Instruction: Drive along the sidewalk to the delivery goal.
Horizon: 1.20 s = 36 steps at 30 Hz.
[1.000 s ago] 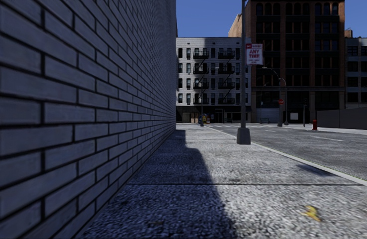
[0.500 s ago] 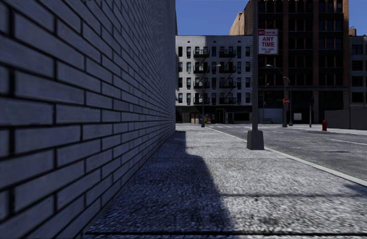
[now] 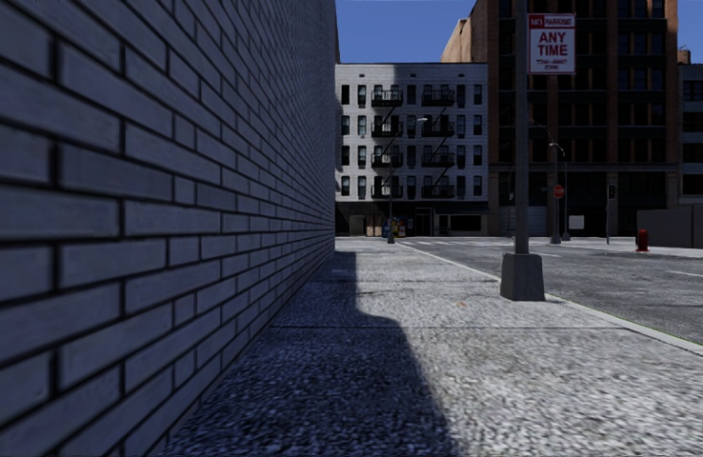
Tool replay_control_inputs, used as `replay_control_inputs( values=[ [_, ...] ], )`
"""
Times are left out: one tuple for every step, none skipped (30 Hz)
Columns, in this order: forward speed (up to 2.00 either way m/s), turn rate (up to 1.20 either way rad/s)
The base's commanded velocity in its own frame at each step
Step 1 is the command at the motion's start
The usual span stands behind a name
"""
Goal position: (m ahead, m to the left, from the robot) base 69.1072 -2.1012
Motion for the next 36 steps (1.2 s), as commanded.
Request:
replay_control_inputs(
  values=[
    [2.0, 0.0],
    [2.0, 0.0],
    [2.0, 0.0],
    [2.0, 0.0],
    [2.0, 0.0],
    [2.0, 0.0],
    [2.0, 0.0],
    [2.0, 0.0],
    [2.0, 0.0],
    [2.0, 0.0],
    [2.0, 0.0],
    [2.0, 0.0],
    [2.0, 0.0],
    [2.0, 0.0],
    [2.0, 0.0],
    [2.0, 0.0],
    [2.0, 0.0],
    [2.0, 0.0],
    [2.0, 0.0],
    [2.0, 0.0],
    [2.0, 0.0],
    [2.0, 0.0],
    [2.0, 0.0],
    [2.0, 0.0],
    [2.0, 0.0],
    [2.0, 0.0],
    [2.0, 0.0],
    [2.0, 0.0],
    [2.0, 0.0],
    [2.0, 0.0],
    [2.0, 0.0],
    [2.0, 0.0],
    [2.0, 0.0],
    [2.0, 0.0],
    [2.0, 0.0],
    [2.0, 0.0]
  ],
)
